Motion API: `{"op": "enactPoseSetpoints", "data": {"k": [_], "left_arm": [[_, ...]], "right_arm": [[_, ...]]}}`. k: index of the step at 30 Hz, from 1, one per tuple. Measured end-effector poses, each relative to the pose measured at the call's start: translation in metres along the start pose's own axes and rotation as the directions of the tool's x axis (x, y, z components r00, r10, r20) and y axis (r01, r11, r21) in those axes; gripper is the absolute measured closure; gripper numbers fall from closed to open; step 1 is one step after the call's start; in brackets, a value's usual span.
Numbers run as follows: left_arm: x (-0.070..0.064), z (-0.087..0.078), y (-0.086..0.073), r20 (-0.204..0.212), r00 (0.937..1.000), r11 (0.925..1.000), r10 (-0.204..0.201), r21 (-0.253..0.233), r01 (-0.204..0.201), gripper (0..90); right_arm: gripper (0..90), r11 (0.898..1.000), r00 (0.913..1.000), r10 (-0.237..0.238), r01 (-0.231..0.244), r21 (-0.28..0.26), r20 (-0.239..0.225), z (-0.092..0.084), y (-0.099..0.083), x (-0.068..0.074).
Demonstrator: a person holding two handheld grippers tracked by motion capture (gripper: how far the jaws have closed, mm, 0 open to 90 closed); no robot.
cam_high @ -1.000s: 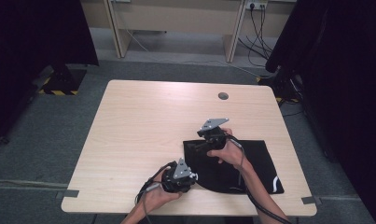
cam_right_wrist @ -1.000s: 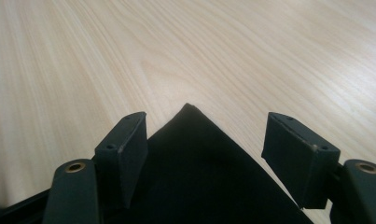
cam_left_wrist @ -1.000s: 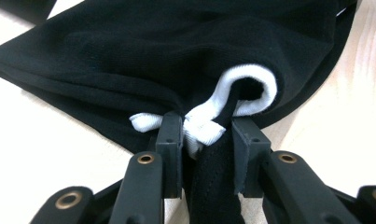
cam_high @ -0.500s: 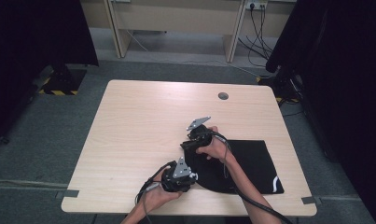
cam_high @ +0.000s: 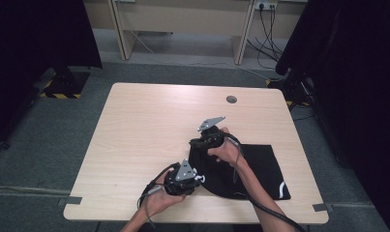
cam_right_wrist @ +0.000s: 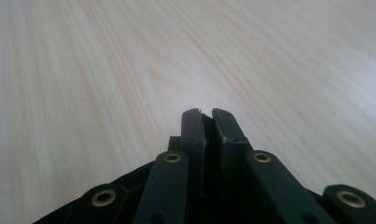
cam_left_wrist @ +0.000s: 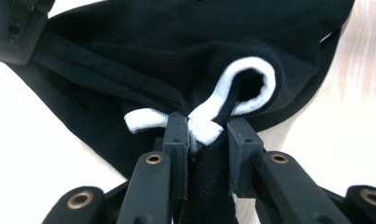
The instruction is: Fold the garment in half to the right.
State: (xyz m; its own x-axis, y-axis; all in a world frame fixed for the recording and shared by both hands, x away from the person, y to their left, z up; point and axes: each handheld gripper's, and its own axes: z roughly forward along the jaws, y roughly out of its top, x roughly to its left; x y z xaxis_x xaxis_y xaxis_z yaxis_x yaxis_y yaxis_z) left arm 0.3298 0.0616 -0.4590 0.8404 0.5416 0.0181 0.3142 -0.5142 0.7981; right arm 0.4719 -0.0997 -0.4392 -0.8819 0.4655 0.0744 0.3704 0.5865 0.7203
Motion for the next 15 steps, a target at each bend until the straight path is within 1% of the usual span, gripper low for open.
{"op": "enactPoseSetpoints", "data": {"k": [2,3,4,5,6,7,8,9,12,14,15], "left_arm": [[0.003,-0.009,0.004,0.002,1.0,0.9999,0.001,-0.011,-0.001,72.2],[0.004,-0.014,0.006,0.0,1.0,0.9999,0.001,-0.011,-0.001,72.2],[0.006,-0.019,0.009,-0.001,1.0,0.9999,0.006,-0.013,-0.006,72.2],[0.007,-0.024,0.011,0.002,1.0,0.9999,0.009,-0.013,-0.009,72.2],[0.009,-0.029,0.014,-0.016,0.9997,0.9997,0.017,-0.016,-0.018,72.2],[0.01,-0.032,0.016,-0.006,0.9998,0.9996,0.017,-0.022,-0.017,72.2],[0.012,-0.035,0.019,0.0,0.9998,0.9995,0.022,-0.024,-0.022,72.3],[0.012,-0.037,0.021,0.005,0.9997,0.9994,0.024,-0.025,-0.024,72.3],[0.013,-0.042,0.029,0.018,0.9995,0.9992,0.025,-0.033,-0.024,72.5],[0.012,-0.044,0.035,0.024,0.9993,0.9989,0.028,-0.04,-0.027,72.6],[0.01,-0.043,0.038,0.029,0.999,0.9985,0.034,-0.043,-0.033,72.6]], "right_arm": [[84.2,0.999,0.9999,0.001,-0.002,-0.045,-0.013,-0.007,0.007,0.001],[84.2,0.997,0.9998,0.001,-0.002,-0.079,-0.021,-0.014,0.014,0.003],[84.2,0.997,0.9998,0.001,-0.002,-0.079,-0.021,-0.014,0.014,0.003],[84.2,0.996,0.9997,-0.006,0.003,-0.094,-0.024,-0.017,0.018,0.004],[84.2,0.994,0.9996,-0.011,0.008,-0.105,-0.027,-0.02,0.021,0.005],[84.3,0.993,0.9995,-0.017,0.013,-0.119,-0.028,-0.023,0.024,0.007],[84.3,0.989,0.9995,-0.016,0.011,-0.145,-0.029,-0.029,0.029,0.008],[84.3,0.989,0.9995,-0.016,0.011,-0.145,-0.029,-0.029,0.029,0.008],[84.3,0.986,0.9994,-0.022,0.018,-0.169,-0.025,-0.037,0.032,0.008],[84.3,0.983,0.9995,-0.02,0.015,-0.184,-0.026,-0.042,0.031,0.007],[84.3,0.981,0.9996,-0.011,0.005,-0.196,-0.027,-0.049,0.03,0.005]]}}
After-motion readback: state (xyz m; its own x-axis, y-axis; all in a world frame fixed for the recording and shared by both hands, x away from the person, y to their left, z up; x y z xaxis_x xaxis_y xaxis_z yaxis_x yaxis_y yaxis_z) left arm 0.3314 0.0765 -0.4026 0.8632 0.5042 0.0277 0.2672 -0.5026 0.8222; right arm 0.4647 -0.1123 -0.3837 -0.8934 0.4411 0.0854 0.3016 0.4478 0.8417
